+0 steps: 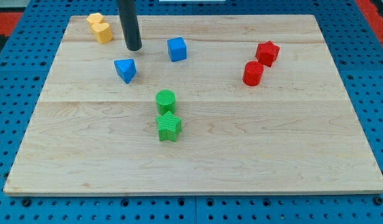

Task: Move green star to the bottom left of green circle

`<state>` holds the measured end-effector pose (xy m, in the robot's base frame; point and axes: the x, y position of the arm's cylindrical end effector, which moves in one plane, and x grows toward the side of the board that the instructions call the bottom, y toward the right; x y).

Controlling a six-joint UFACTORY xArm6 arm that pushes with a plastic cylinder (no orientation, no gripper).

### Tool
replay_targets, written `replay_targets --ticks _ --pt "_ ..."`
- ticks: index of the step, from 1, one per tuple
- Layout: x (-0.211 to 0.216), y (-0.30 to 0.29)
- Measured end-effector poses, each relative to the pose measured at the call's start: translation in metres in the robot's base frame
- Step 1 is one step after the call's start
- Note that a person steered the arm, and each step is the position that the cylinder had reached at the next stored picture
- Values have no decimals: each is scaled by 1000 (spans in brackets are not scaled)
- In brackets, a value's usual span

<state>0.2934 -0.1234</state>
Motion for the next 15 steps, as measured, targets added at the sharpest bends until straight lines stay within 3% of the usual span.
replay_targets --ticks 1,2,4,5,6,7,8,15 --pt "15 9" --pt "63 91" --pt "148 175" --pt "203 177" --pt "221 140" --pt "218 89" --pt "207 82" --pt "199 114"
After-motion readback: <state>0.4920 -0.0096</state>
